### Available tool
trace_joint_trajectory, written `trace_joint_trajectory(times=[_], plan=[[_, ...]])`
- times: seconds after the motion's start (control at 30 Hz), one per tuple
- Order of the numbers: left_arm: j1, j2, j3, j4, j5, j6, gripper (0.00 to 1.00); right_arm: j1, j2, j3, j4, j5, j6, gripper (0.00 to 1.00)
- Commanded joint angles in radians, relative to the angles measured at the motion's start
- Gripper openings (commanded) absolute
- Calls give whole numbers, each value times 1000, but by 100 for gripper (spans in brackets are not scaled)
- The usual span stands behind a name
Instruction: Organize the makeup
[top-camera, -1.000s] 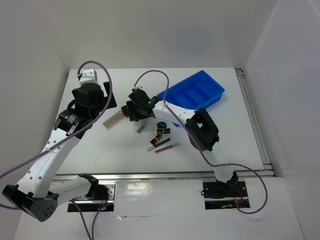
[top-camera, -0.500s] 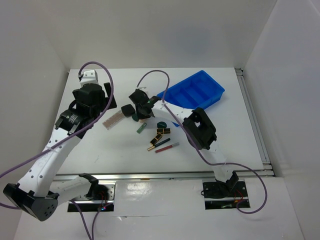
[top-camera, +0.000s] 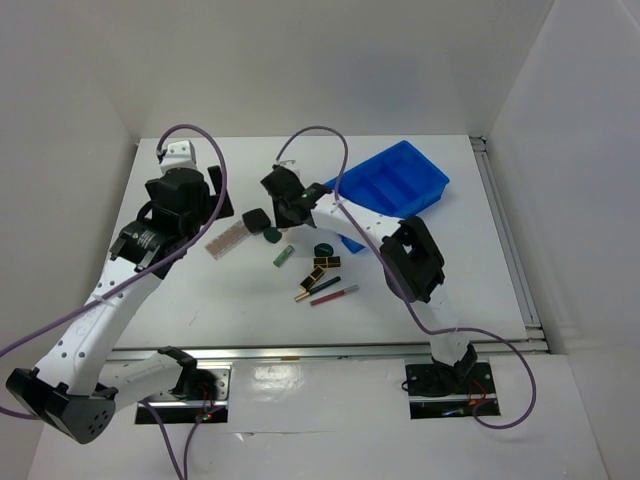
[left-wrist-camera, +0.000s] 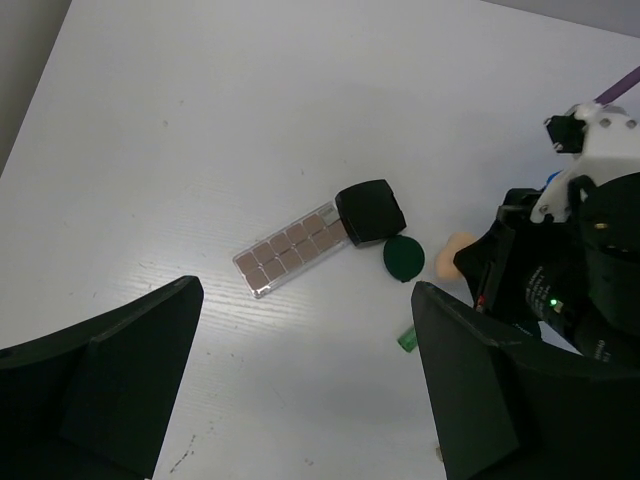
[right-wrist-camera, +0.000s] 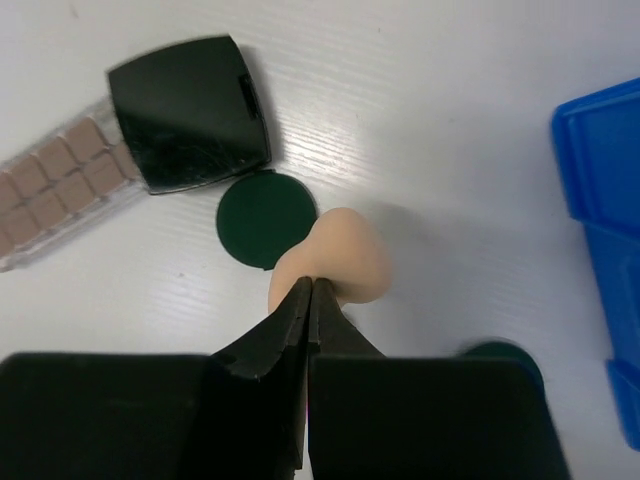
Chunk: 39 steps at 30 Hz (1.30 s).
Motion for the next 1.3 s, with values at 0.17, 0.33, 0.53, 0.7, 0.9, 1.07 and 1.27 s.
trace_joint_trajectory(times=[0.17, 0.33, 0.53, 0.7, 0.9, 1.07, 1.27], plan=[[-4, -31, 2, 71, 89, 42, 100, -74, -209, 48, 23, 90, -125, 0], [-4, -21, 2, 59, 79, 33, 100, -251, -287, 7, 13, 74, -116, 0], [-4, 8, 11, 49, 93, 24, 100, -510, -314, -81, 69, 0, -96, 0], [-4, 17, 31, 49, 124, 33, 100, -659, -231, -38, 58, -42, -96, 0], [-4, 35, 31, 40, 135, 33, 100, -733, -82, 77, 17, -66, -96, 0], [-4, 46, 31, 40, 135, 44, 100, -771, -33, 97, 7, -74, -76, 1], [-4, 55, 41, 22, 135, 44, 100, -783, -53, 82, 39, -105, -56, 63]])
